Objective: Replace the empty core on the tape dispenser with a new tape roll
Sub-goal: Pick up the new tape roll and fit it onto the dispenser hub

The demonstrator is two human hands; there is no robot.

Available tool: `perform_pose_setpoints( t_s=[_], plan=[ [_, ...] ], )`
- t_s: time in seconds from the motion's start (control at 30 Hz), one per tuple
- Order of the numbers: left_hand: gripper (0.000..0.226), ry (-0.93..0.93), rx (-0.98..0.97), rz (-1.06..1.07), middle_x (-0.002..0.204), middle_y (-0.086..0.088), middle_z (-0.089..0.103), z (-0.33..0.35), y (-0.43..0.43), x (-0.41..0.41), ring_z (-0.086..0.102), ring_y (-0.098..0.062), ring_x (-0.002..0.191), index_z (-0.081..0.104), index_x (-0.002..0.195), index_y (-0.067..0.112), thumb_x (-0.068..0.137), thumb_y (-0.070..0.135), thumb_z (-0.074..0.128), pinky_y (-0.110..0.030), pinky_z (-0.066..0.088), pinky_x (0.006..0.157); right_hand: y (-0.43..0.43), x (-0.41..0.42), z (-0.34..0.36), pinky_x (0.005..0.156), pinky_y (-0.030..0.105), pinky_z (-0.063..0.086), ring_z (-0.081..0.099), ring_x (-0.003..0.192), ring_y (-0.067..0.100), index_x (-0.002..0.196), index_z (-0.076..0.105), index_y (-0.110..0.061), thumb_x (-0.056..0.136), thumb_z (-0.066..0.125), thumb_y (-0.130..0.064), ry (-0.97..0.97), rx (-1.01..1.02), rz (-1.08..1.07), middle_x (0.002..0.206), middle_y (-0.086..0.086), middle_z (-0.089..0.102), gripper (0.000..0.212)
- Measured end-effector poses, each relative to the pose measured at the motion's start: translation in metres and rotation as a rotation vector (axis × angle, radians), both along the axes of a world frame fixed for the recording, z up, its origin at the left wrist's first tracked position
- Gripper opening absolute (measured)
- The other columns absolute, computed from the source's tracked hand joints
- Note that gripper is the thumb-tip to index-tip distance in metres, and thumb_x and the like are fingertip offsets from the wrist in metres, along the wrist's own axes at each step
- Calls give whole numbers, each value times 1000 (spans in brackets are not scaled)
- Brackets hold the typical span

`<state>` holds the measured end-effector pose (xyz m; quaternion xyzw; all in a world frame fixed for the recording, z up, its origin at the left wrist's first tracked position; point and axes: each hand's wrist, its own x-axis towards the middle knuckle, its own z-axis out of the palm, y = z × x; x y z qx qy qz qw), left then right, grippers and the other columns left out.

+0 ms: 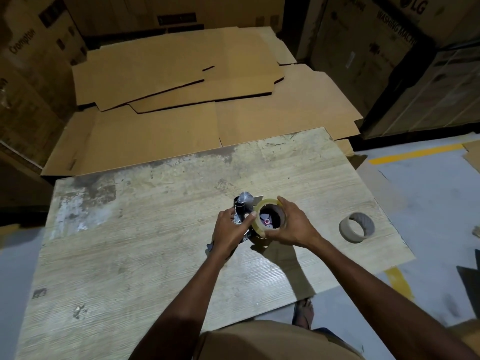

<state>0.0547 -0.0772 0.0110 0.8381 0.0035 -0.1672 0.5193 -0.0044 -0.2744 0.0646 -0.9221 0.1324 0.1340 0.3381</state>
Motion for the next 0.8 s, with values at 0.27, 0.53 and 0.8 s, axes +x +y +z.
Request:
perform_pose_setpoints(
  t_s=[0.27,0.53,0.8],
  plan=[
    [22,-16,-41,18,100,22,53,10,-4,-4,54,-11,108,57,95,51,87,58,76,-27,40,84,-34,-4,-13,67,21,54,73,83,11,97,82,-20,92,76,-24,-146,333,-449,89,-5,79,8],
    [36,15,-45,27,111,10,62,10,-7,-5,56,1,98,73,109,37,81,57,82,-8,39,71,-41,3,-16,68,26,62,73,74,16,79,82,-19,81,86,-10,-61,508,-577,77,0,79,10],
    [48,48,-53,111,115,5,67,-1,-9,-3,65,-6,104,76,111,34,73,62,86,-17,47,76,-49,25,-18,69,32,61,71,68,16,73,81,-9,77,88,-13,48,462,-590,73,7,78,9]
  ],
)
